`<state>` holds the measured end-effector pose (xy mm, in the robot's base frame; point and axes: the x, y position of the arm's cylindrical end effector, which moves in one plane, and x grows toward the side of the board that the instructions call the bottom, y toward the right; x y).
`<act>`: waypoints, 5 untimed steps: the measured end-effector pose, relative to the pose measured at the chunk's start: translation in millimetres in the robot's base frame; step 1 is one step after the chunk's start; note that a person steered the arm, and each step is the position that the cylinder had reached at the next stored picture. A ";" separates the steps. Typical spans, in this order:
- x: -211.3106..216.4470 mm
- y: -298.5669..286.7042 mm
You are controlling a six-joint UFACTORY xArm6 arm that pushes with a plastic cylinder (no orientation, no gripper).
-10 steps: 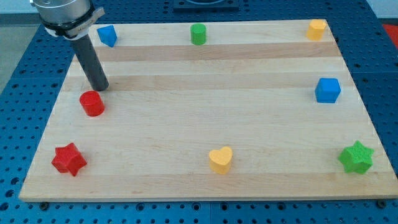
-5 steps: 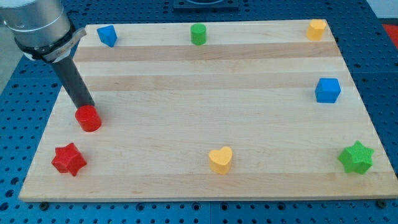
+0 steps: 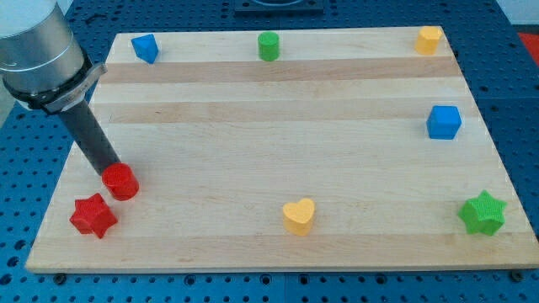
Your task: Move the red circle closer to red star
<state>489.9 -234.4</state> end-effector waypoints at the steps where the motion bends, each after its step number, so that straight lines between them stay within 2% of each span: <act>1: 0.0 3.5; 5: 6.4 63.4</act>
<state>496.3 -171.0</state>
